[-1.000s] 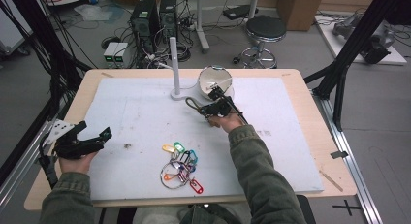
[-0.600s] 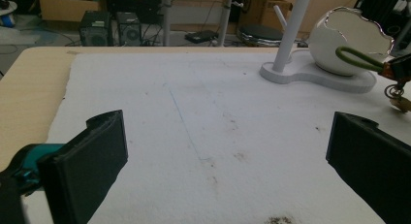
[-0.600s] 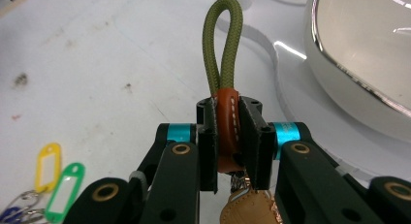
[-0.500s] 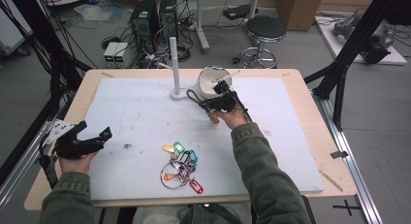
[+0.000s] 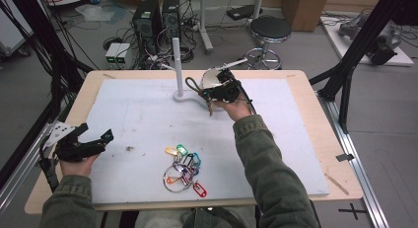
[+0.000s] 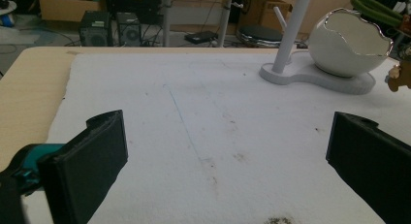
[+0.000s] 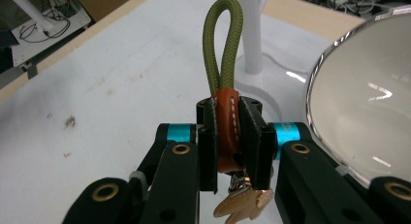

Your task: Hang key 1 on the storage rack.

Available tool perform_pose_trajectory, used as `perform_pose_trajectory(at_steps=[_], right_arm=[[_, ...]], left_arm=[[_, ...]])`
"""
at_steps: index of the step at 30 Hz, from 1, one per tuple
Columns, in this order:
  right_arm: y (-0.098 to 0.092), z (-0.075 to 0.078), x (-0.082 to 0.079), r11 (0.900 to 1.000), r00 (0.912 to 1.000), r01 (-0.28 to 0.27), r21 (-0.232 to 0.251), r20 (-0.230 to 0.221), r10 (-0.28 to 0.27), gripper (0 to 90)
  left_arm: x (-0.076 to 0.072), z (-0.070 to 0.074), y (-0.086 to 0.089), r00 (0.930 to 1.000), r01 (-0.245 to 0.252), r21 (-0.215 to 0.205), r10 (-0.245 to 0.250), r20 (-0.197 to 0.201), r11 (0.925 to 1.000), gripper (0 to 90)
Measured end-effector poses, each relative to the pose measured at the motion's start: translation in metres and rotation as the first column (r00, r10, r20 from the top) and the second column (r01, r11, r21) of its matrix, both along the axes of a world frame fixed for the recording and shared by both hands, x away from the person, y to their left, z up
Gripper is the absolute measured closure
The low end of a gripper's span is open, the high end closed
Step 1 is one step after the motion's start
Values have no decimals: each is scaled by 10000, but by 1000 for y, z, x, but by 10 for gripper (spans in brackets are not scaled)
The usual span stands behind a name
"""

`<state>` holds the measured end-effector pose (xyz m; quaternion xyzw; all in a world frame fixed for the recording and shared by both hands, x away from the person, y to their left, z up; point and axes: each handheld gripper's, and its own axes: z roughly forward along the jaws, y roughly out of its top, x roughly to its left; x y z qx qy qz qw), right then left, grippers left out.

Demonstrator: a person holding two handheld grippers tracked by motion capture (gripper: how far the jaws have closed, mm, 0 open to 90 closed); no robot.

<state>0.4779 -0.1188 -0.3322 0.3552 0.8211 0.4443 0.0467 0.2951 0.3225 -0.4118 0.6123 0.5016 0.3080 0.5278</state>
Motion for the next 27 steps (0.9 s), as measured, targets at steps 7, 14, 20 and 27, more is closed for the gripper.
perform_pose_trajectory(at_steps=[7, 14, 20, 27], right_arm=[[5, 17, 4, 9998, 9997, -121, 152, 191, 118, 784], [12, 29, 6, 9997, 9991, -218, 124, 369, 214, 783], [15, 40, 7, 9993, 9982, -295, 249, 537, 281, 783], [17, 49, 7, 9991, 9973, -358, 224, 656, 342, 783]], left_arm=[[0, 0, 0, 10000, 0, -12, 0, 5, 10000, 17], [0, 0, 0, 10000, -9, -34, 9, -20, 10000, 17], [0, 0, 0, 10000, 7, -67, -7, -13, 10000, 17], [1, 0, 1, 10000, 10, -92, -10, 0, 10000, 17]])
